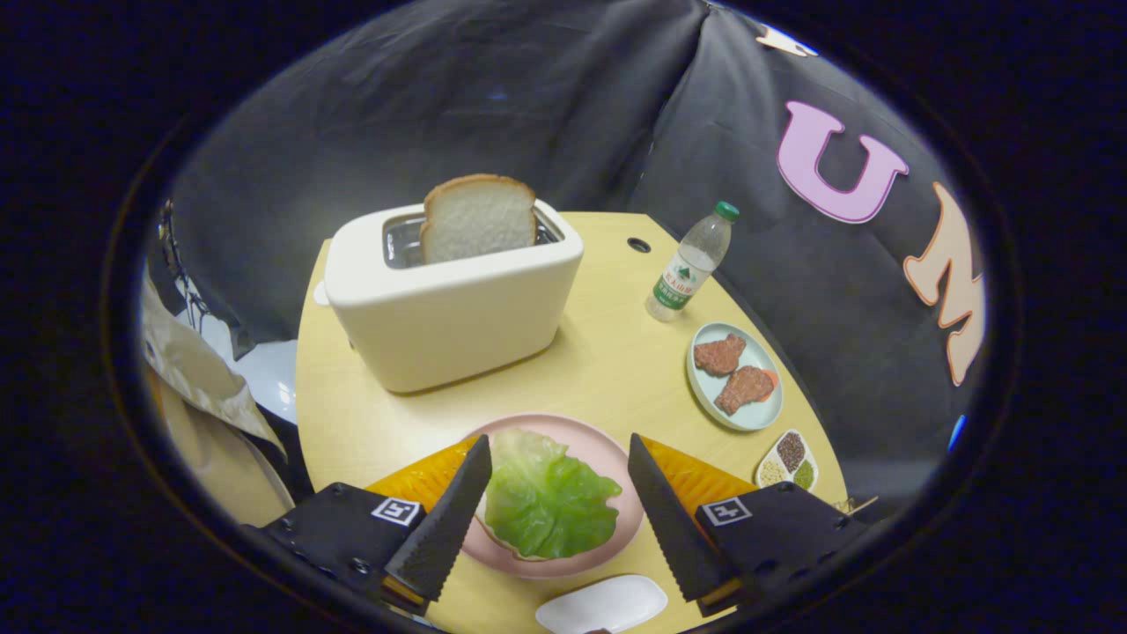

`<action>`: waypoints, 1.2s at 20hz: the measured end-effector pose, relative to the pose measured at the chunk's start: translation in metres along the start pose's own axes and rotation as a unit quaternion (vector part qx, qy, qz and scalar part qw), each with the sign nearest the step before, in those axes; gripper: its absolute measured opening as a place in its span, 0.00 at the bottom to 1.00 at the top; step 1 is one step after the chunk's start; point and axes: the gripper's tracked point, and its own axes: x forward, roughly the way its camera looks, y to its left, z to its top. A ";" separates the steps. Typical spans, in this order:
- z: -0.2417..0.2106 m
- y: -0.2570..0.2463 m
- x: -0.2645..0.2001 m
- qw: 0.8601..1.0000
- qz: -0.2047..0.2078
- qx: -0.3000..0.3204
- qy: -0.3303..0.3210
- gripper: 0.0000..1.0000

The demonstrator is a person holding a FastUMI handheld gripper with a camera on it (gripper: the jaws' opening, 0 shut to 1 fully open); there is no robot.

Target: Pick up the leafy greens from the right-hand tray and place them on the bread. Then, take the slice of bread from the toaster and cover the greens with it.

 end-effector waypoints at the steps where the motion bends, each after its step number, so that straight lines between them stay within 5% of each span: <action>1: 0.009 0.002 -0.001 1.000 -0.002 0.003 -0.005 0.99; 16: 0.141 0.049 0.023 0.996 0.028 0.027 -0.075 0.99; 24: 0.172 0.071 0.053 0.996 0.036 0.041 -0.075 0.99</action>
